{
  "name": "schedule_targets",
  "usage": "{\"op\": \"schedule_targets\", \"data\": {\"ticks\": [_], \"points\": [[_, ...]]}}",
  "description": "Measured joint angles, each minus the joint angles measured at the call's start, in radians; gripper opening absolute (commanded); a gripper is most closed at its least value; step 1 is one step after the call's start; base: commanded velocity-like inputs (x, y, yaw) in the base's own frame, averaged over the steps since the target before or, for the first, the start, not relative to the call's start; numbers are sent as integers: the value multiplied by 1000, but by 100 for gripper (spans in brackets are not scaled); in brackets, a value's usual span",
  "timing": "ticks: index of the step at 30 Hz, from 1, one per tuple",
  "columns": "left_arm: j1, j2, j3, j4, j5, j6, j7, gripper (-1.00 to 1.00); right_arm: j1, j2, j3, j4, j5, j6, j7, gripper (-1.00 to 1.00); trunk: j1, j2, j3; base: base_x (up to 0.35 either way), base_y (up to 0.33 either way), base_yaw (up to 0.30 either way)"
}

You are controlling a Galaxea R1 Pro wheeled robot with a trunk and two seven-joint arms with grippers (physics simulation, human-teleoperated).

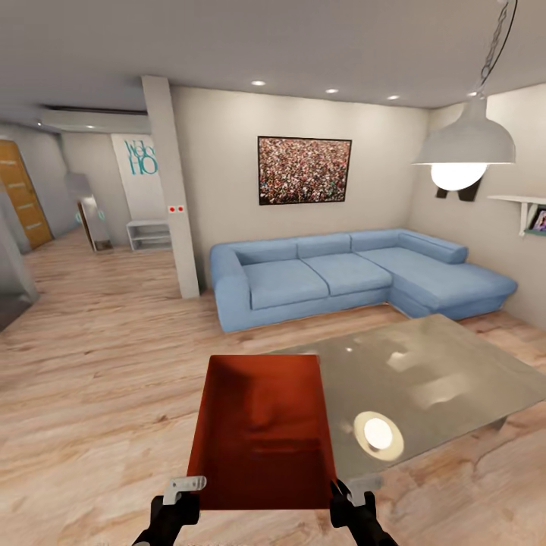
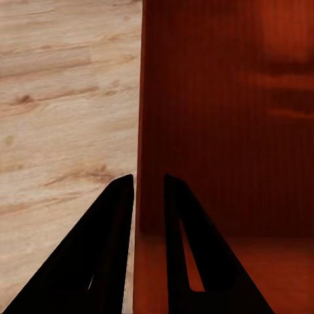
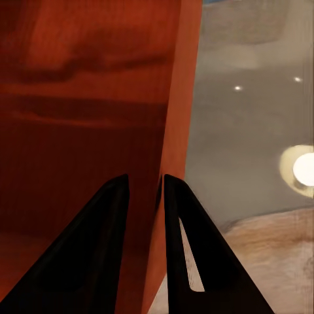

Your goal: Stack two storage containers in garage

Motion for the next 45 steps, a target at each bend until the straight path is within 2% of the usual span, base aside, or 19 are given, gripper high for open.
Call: {"op": "schedule_targets", "data": {"ticks": [45], "points": [[0,1,0,0,0,0,-1,-100,0,0,1,0,-1,0,-1,-100,0,0,0,0,0,294]]}}
